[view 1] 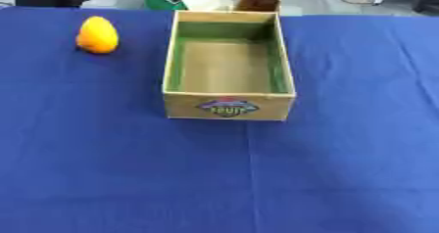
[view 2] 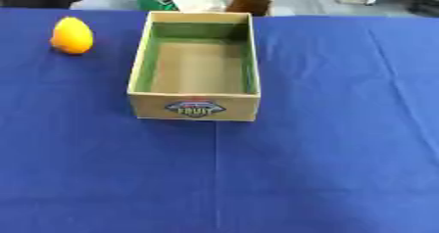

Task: Pick up objects on the table and place them in the box.

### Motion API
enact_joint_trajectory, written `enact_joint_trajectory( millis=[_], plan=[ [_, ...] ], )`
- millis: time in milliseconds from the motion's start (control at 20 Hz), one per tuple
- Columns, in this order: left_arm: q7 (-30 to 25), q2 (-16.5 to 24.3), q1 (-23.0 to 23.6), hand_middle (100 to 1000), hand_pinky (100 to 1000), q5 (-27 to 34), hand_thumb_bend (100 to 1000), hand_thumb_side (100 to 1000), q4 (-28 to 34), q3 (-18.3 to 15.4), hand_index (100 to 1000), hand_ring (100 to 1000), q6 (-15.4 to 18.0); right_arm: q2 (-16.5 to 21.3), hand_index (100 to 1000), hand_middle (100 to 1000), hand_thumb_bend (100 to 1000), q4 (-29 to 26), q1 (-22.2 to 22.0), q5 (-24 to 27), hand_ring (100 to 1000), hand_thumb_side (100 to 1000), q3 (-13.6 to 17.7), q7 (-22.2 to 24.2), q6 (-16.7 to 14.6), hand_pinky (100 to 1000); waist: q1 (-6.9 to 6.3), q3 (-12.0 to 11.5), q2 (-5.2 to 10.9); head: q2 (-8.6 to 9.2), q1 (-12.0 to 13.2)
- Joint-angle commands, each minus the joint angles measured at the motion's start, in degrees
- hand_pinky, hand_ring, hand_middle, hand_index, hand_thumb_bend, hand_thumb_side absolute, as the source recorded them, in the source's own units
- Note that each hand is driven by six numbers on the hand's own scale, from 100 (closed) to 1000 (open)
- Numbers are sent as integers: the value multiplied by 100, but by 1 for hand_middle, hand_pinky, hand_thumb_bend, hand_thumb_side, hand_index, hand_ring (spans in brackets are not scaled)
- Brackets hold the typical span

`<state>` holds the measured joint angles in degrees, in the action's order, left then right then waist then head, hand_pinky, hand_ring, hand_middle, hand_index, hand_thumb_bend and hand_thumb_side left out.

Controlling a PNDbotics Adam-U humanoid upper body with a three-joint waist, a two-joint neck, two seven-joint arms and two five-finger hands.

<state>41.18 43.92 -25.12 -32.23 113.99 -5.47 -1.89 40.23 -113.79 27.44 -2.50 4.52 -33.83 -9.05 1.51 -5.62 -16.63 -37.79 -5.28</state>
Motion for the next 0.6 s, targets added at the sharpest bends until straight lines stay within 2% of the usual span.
enact_joint_trajectory(
  millis=[50, 350, 600],
  plan=[
    [11, 156, -16, 695, 674, 21, 100, 763, 60, -110, 739, 691, -41, 190, 860, 809, 100, -80, 65, 27, 833, 1000, 34, 21, 2, 799, -9, -2, 107, -64, 39],
    [19, 166, 2, 692, 672, 38, 100, 761, 60, -126, 739, 687, -68, 213, 857, 802, 100, -80, 36, 42, 822, 1000, 29, 41, 40, 788, 5, 0, 90, -94, 67],
    [-14, 162, -10, 691, 671, 64, 100, 758, 60, -130, 739, 687, -106, 220, 858, 803, 100, -80, 23, 52, 823, 1000, 14, 86, 44, 789, 14, -6, 72, -53, 70]
  ],
)
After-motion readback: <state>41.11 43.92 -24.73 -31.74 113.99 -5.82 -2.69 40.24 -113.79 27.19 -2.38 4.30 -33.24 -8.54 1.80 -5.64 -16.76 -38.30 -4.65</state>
